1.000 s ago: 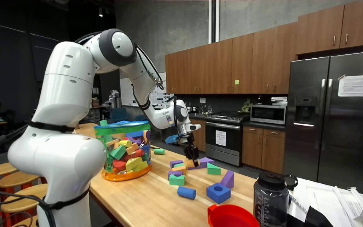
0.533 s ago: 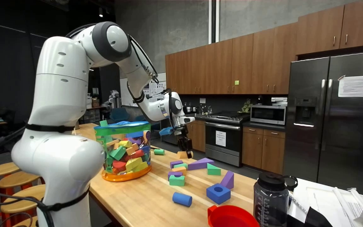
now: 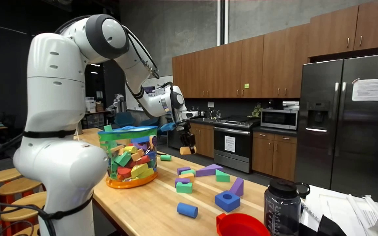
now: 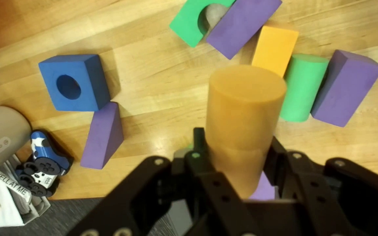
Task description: Shift one yellow block to the bag
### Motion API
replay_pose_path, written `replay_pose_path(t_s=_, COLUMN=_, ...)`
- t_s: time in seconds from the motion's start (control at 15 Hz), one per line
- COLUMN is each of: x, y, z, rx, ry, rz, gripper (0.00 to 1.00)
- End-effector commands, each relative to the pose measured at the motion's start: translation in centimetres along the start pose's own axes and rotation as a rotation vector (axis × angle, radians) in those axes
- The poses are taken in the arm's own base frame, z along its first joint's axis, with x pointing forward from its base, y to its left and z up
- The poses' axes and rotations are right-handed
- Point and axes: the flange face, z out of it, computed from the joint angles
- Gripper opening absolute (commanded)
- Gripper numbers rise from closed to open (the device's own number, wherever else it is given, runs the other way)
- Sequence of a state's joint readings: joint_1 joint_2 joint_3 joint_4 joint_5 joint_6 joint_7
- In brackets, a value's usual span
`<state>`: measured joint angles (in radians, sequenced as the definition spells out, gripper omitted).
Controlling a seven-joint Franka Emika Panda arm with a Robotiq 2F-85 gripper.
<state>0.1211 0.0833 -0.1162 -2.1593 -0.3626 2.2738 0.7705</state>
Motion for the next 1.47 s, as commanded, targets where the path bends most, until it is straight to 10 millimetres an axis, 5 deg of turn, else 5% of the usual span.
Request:
replay_pose_path(t_s=0.0, x=-0.3, y=1.0, z=-2.6, rx=0.015, ry=0.027, rz=-0.016, gripper=0.16)
replay_pose_path(t_s=0.47, x=-1.6, y=0.8, z=-6.3, rx=0.003, ry=0.045, rz=-0.046, gripper=0.16)
replay_pose_path(t_s=1.07, x=-5.5, y=0.6, z=-13.6, rx=0.056, ry=0.093, rz=-0.137, gripper=0.16)
replay_pose_path(t_s=1.4, x=-8.0, y=0.2, z=-15.6, rx=0.082, ry=0.129, rz=-0.200, gripper=0.16)
